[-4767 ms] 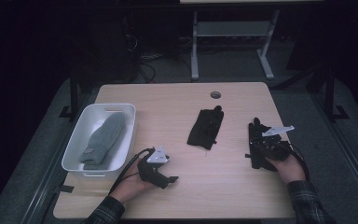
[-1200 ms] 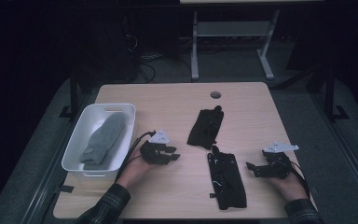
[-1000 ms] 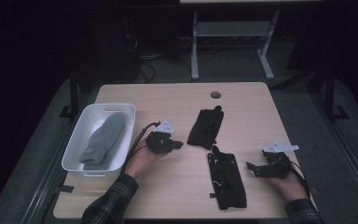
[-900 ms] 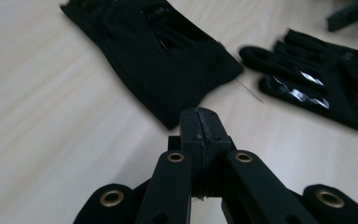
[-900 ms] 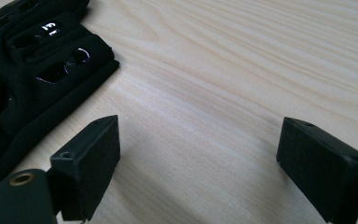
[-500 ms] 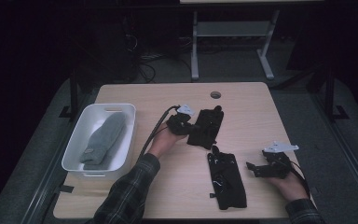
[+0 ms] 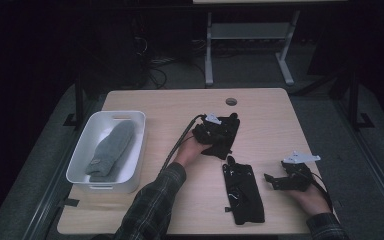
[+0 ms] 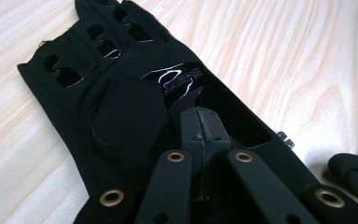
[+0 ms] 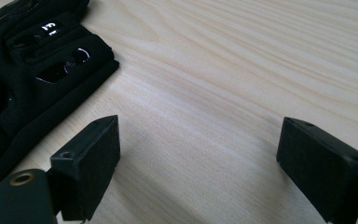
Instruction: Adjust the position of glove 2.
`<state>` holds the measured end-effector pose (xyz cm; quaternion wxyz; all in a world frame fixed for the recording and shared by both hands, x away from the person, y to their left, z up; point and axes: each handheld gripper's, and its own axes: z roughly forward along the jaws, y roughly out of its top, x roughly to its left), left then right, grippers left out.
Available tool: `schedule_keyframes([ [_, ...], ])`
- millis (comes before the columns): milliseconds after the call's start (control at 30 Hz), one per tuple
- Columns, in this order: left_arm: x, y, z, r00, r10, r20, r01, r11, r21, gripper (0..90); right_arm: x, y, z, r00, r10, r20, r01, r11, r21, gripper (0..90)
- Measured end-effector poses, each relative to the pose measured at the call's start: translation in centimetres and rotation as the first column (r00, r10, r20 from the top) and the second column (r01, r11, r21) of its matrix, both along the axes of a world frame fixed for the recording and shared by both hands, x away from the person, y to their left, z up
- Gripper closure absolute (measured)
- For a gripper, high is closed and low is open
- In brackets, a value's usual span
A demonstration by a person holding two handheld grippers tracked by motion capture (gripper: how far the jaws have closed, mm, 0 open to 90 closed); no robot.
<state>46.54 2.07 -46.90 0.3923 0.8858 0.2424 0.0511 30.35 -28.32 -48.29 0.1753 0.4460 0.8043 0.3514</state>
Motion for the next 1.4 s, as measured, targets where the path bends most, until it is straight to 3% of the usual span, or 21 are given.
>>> schedule_keyframes([
  [167, -0.3, 1.2, 0.1, 0.9999, 0.011, 0.007, -0.012, 0.9999, 0.013, 89.4, 0.0, 0.0, 0.0, 1.0, -0.001, -0.001, 0.001, 1.0, 0.0, 13.2],
  [367, -1.4, 3.2, -0.1, 0.999, 0.044, -0.007, -0.045, 0.9988, -0.018, 89.4, 0.0, 0.0, 0.0, 1.0, -0.001, -0.001, 0.001, 1.0, 0.0, 13.1],
  [667, -4.2, 5.4, 0.2, 0.9974, 0.073, -0.001, -0.073, 0.9973, 0.014, 89.4, 0.0, 0.0, 0.0, 1.0, -0.002, 0.0, 0.002, 1.0, -0.002, 13.1],
  [733, -4.9, 5.8, 0.1, 0.996, 0.087, -0.019, -0.087, 0.9962, -0.002, 89.4, 0.0, 0.0, 0.0, 1.0, -0.001, -0.002, 0.001, 1.0, -0.004, 13.1],
  [933, -7.1, 6.6, 0.2, 0.9966, 0.076, -0.031, -0.077, 0.9971, -0.003, 89.4, 0.0, 0.0, 0.0, 1.0, -0.002, -0.002, 0.002, 1.0, -0.003, 13.1],
  [1267, -10.1, 7.8, 0.6, 0.9982, 0.046, -0.038, -0.045, 0.9984, 0.036, 89.4, 0.0, 0.0, 0.0, 1.0, -0.002, -0.002, 0.002, 1.0, -0.004, 13.2],
  [1400, -11.8, 8.1, 0.6, 0.9977, 0.039, -0.056, -0.037, 0.9989, 0.027, 89.4, 0.0, 0.0, 0.0, 1.0, -0.002, -0.002, 0.002, 1.0, -0.004, 13.2],
])
